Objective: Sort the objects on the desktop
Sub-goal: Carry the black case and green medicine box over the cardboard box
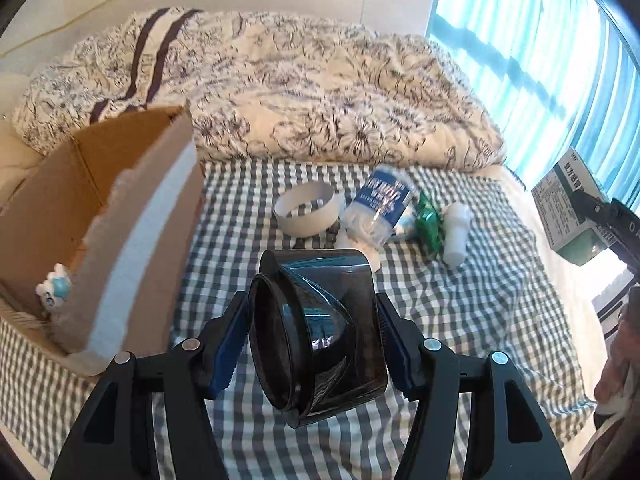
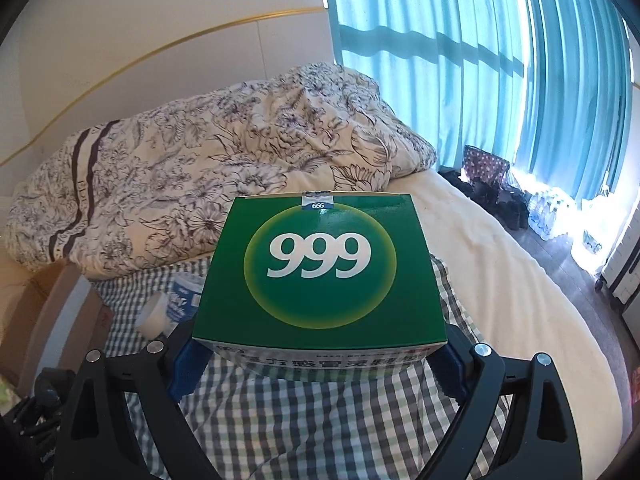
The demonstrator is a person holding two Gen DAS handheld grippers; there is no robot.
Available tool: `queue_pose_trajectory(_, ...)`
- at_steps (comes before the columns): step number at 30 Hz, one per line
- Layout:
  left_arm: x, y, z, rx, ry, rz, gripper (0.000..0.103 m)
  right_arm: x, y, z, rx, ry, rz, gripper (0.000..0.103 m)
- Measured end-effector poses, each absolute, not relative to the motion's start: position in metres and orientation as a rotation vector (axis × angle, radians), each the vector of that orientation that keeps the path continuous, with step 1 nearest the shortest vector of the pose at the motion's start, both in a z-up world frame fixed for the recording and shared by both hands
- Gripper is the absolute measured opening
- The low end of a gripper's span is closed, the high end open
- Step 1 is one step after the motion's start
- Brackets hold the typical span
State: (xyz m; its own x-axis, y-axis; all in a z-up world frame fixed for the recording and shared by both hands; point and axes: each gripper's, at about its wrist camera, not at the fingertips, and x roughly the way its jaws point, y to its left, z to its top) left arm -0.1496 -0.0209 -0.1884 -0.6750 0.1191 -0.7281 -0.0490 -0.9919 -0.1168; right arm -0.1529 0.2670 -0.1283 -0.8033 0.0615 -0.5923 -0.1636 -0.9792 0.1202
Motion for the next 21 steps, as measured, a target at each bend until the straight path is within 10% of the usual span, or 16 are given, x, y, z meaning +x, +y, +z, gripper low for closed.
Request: queue_pose_trajectory(21,-0.059,-0.052,-0.083,-0.917,-0.172,2.933,0.063,-0.054,0.201,-0.057,-0.808,0.145,3.046,0.092)
